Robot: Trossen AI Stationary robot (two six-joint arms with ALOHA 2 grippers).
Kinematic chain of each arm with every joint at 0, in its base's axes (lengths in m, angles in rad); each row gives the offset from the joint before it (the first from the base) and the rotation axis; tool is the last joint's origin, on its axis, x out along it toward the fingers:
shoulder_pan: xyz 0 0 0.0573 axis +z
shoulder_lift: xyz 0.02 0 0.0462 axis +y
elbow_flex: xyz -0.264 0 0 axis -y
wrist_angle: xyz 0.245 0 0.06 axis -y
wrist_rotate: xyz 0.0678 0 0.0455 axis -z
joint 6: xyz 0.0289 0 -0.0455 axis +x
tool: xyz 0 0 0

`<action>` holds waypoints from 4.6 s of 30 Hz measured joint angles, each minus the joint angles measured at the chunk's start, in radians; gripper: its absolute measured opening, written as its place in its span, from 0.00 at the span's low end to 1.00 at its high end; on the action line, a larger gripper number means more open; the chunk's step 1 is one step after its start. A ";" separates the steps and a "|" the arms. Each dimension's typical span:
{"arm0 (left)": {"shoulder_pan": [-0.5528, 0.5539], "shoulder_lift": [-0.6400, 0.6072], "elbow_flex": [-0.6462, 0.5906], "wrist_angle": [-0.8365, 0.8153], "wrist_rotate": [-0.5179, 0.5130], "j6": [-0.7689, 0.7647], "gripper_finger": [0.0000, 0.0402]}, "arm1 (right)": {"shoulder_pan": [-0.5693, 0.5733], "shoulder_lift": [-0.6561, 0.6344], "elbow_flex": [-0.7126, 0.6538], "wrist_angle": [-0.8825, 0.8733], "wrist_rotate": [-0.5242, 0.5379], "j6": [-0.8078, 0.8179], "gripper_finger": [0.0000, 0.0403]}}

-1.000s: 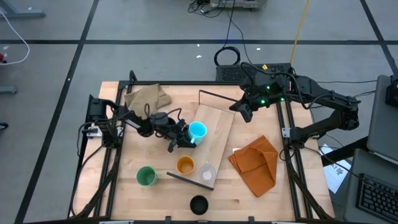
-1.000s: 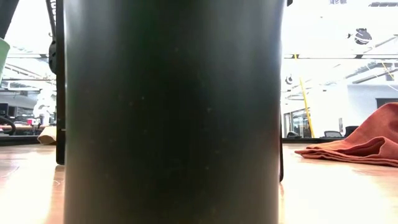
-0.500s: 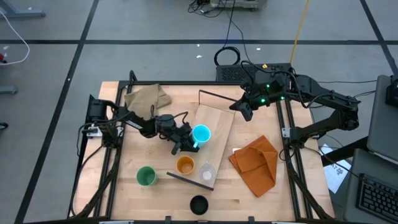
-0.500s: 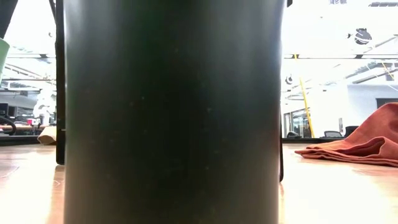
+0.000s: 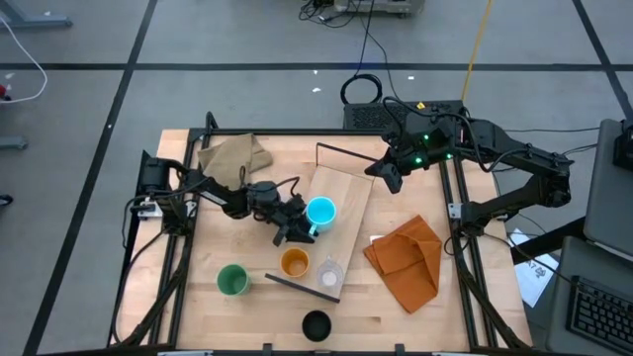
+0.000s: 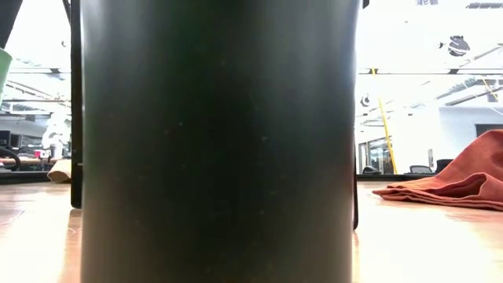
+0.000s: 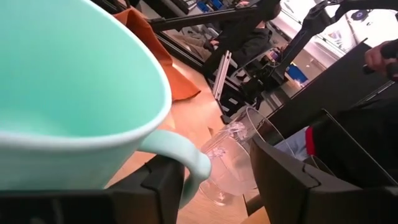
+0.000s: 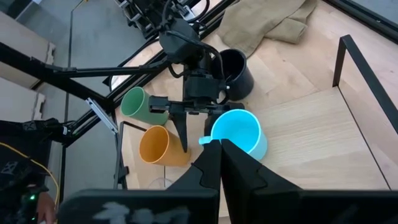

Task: Stack small to large cups/mugs on shelf
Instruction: Put the light blue mug on the shelf

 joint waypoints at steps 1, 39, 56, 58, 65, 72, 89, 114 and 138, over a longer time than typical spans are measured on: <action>0.000 0.000 0.000 0.000 0.001 -0.004 0.45 | 0.000 0.000 0.000 0.000 0.000 -0.001 0.00; 0.029 -0.001 -0.003 -0.064 0.156 -0.099 0.45 | 0.000 0.000 0.000 0.000 -0.023 -0.026 0.00; 0.064 -0.017 -0.009 -0.057 0.189 -0.122 0.45 | 0.000 0.000 0.000 -0.001 -0.023 -0.025 0.00; 0.078 -0.019 -0.009 -0.054 0.195 -0.121 0.45 | 0.000 0.000 0.000 0.000 -0.023 -0.025 0.00; 0.102 -0.024 -0.009 -0.180 0.217 -0.085 0.45 | 0.000 0.000 0.000 0.000 -0.023 -0.025 0.00; 0.113 -0.030 -0.009 -0.181 0.213 -0.077 0.45 | 0.000 0.000 0.000 0.000 -0.025 -0.027 0.00; 0.174 -0.294 -0.122 -0.364 0.129 -0.010 0.45 | -0.008 0.000 0.000 -0.007 -0.026 -0.053 0.00; 0.203 -0.471 -0.114 -0.315 -0.049 -0.130 0.40 | -0.013 0.000 -0.272 0.046 -0.025 -0.076 0.00; 0.131 -0.794 -0.114 -0.187 -0.251 -0.366 0.00 | -0.019 0.006 -0.856 0.804 -0.046 0.127 0.00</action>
